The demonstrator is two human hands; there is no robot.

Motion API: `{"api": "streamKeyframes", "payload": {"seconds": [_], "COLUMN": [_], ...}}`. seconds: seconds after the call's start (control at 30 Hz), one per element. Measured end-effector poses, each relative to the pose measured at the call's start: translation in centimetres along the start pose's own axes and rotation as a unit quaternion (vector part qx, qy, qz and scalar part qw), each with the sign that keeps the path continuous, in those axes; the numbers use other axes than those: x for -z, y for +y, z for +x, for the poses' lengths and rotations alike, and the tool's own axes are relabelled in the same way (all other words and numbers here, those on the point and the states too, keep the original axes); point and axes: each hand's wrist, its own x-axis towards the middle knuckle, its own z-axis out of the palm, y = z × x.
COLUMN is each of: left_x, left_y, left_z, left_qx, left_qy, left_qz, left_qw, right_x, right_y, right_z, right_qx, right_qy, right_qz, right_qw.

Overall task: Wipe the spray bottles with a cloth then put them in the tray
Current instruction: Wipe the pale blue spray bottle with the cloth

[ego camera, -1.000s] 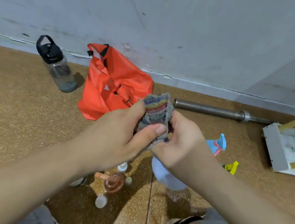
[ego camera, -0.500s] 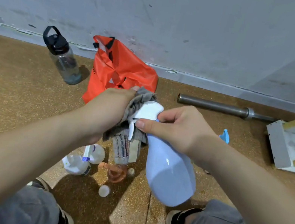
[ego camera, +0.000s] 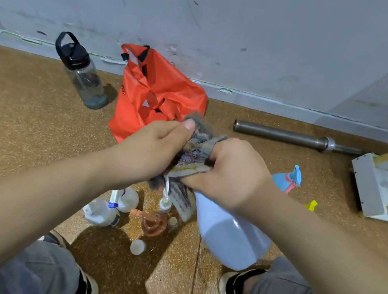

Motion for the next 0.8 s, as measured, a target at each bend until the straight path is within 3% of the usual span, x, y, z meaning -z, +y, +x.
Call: {"api": "streamKeyframes", "payload": {"seconds": [0.1, 0.17, 0.23, 0.27, 0.3, 0.37, 0.4, 0.43, 0.47, 0.5, 0.53, 0.57, 0.6, 0.67, 0.7, 0.77, 0.8], "left_x": [0.2, 0.3, -0.2, -0.7, -1.1, -1.1, -1.1, -1.0, -0.8, -0.7, -0.6, -0.6, -0.9, -1.8, -1.9, -1.6, -1.5], "left_y": [0.2, 0.4, 0.2, -0.1, -0.5, -1.4, -1.7, -1.6, -1.0, -0.5, -0.3, 0.1, 0.2, -0.2, -0.7, -0.8, -1.1], "left_z": [0.6, 0.9, 0.2, -0.3, -0.8, -1.2, -1.1, -0.9, -0.7, -0.5, -0.2, 0.1, 0.1, -0.6, -1.0, -1.7, -1.5], "left_qx": [0.222, 0.255, 0.136, 0.019, -0.103, -0.223, -0.217, -0.176, -0.083, 0.055, 0.176, 0.228, 0.231, 0.128, 0.012, -0.196, -0.226], "left_qy": [0.002, 0.029, 0.035, 0.035, 0.037, 0.048, 0.052, 0.057, 0.055, 0.034, 0.013, -0.002, 0.003, 0.052, 0.079, 0.085, 0.070], "left_qz": [-0.135, -0.136, 0.031, 0.153, 0.256, 0.299, 0.261, 0.175, 0.041, -0.107, -0.231, -0.297, -0.300, -0.149, -0.006, 0.217, 0.227], "left_qw": [0.966, 0.957, 0.990, 0.987, 0.960, 0.927, 0.939, 0.967, 0.994, 0.992, 0.957, 0.927, 0.926, 0.979, 0.997, 0.952, 0.945], "right_x": [0.3, 0.6, 0.9, 1.0, 1.0, 0.9, 0.9, 1.0, 1.1, 1.3, 1.4, 1.5, 1.6, 1.7, 1.8, 1.8, 1.8], "right_y": [-0.1, 0.0, -0.1, 0.0, 0.1, 0.0, 0.1, 0.0, -0.1, -0.2, -0.3, -0.3, -0.3, -0.2, 0.0, 0.1, 0.1], "right_z": [-0.3, -0.3, -0.3, -0.3, -0.4, -0.4, -0.4, -0.3, -0.3, -0.3, -0.5, -0.5, -0.6, -0.6, -0.5, -0.4, -0.3], "right_qx": [-0.003, 0.001, 0.000, -0.005, -0.012, -0.019, -0.015, -0.007, 0.003, 0.011, 0.016, 0.019, 0.019, 0.002, -0.007, -0.012, -0.005], "right_qy": [0.007, -0.006, -0.015, -0.015, -0.013, -0.007, -0.004, -0.002, 0.000, 0.000, -0.002, -0.005, -0.007, -0.016, -0.016, -0.011, -0.006], "right_qz": [-0.029, -0.048, -0.068, -0.077, -0.079, -0.070, -0.071, -0.075, -0.076, -0.071, -0.065, -0.066, -0.074, -0.080, -0.073, -0.052, -0.044], "right_qw": [1.000, 0.999, 0.998, 0.997, 0.997, 0.997, 0.997, 0.997, 0.997, 0.997, 0.998, 0.998, 0.997, 0.997, 0.997, 0.999, 0.999]}}
